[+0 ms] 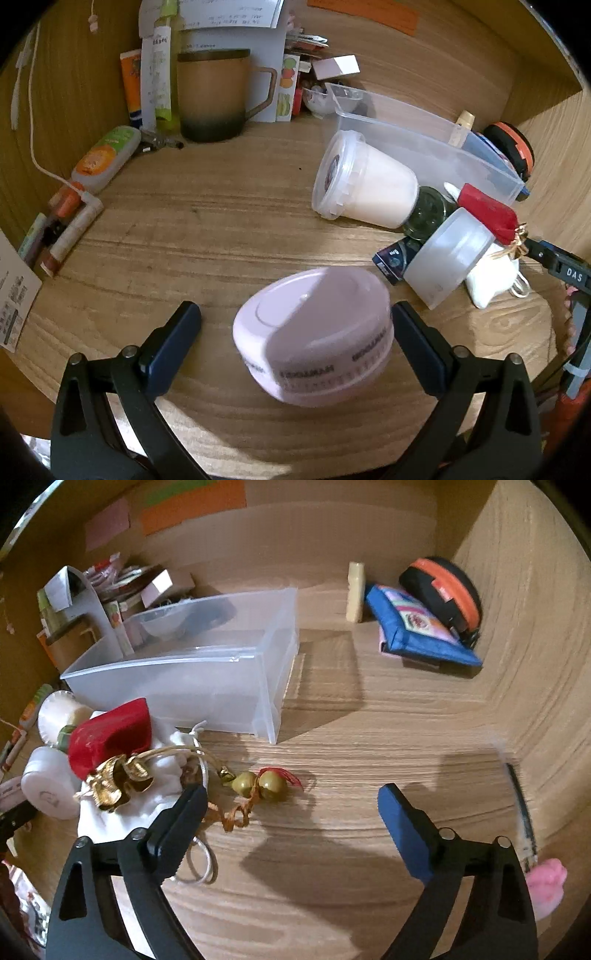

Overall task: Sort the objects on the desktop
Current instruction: 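Grasp the pink round container with the left gripper while the right grasps the gourd charm, then carry the pink container and gourd charm over the clear plastic box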

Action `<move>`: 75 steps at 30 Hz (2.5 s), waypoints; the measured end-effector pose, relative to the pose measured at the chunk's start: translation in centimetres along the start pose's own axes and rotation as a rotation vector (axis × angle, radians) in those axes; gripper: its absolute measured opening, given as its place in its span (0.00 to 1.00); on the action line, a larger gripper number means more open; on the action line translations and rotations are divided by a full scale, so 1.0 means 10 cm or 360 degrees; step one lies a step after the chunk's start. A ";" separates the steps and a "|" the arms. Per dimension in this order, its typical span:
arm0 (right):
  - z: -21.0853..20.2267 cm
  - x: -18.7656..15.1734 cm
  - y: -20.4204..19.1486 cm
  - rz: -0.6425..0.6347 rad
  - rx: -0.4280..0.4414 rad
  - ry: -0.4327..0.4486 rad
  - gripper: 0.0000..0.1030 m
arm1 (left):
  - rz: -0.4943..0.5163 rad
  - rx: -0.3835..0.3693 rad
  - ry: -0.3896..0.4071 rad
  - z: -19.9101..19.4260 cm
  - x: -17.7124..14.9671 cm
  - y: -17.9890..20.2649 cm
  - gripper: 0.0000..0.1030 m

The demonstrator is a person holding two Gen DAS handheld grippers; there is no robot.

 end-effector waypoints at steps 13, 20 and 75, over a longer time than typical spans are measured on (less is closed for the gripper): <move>0.19 -0.03 -0.15 -0.0105 0.0001 -0.0098 0.46 | 0.0140 0.0114 0.0119 0.08 0.04 0.02 0.87; 0.18 -0.01 -0.22 -0.0129 0.0011 -0.0083 0.31 | 0.0178 0.0097 0.0158 0.06 0.06 0.06 0.64; -0.90 1.28 -0.27 -0.0150 0.0147 0.0574 0.27 | 0.0331 -0.0344 0.0258 -0.41 1.50 1.07 0.63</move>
Point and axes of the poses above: each gripper's, at about its wrist camera, not at the fingertips, and z roughly the way its jaws point, y to its right, x to its top, the point moved 9 cm from there along z, roughly the way its jaws point, and after that the axes turned 4 degrees about -z, right-handed, at the moved point
